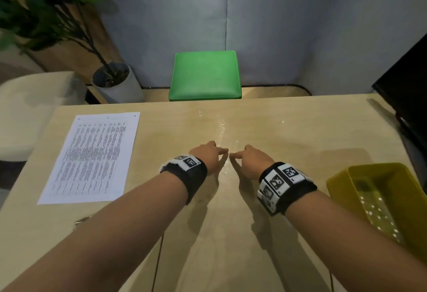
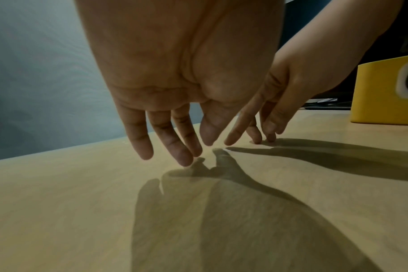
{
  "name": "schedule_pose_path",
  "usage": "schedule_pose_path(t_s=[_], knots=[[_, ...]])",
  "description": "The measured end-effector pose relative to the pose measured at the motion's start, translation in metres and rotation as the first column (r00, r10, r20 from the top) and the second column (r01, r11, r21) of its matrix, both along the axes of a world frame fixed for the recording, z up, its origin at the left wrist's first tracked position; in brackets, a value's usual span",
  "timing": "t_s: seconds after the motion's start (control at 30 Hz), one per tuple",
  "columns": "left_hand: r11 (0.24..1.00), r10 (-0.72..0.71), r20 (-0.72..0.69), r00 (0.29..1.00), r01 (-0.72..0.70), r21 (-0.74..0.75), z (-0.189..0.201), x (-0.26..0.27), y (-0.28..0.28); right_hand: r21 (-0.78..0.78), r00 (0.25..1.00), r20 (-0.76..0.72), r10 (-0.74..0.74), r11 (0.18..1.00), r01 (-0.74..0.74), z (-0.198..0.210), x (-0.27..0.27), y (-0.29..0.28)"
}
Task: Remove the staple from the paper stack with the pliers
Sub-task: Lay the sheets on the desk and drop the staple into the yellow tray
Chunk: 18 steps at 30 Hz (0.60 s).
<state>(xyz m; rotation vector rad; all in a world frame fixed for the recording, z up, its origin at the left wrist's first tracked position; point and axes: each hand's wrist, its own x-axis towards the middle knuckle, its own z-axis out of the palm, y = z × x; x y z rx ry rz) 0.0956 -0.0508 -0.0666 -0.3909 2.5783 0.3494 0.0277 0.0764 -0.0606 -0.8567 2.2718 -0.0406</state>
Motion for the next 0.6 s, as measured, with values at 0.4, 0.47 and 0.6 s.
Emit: schedule_pose_path(t_s=[0.4,0.47,0.6], knots=[[0.955,-0.216,0.099,0.971,0.231,-0.183,0.001,0.003,0.014,0.121,0.991,-0.084,0.105,0.988,-0.094,-0.015,0.002,-0.008],[0.949,-0.233,0.094,0.968,0.248,-0.195,-0.002,0.006,0.015,0.082,0.995,-0.066,0.072,0.994,-0.067,-0.016,-0.002,-0.006],[0.993,-0.099,-0.005,0.995,0.099,-0.063,-0.009,0.004,0.002,-0.166,0.981,0.057,-0.185,0.967,0.192,-0.020,-0.015,0.003]])
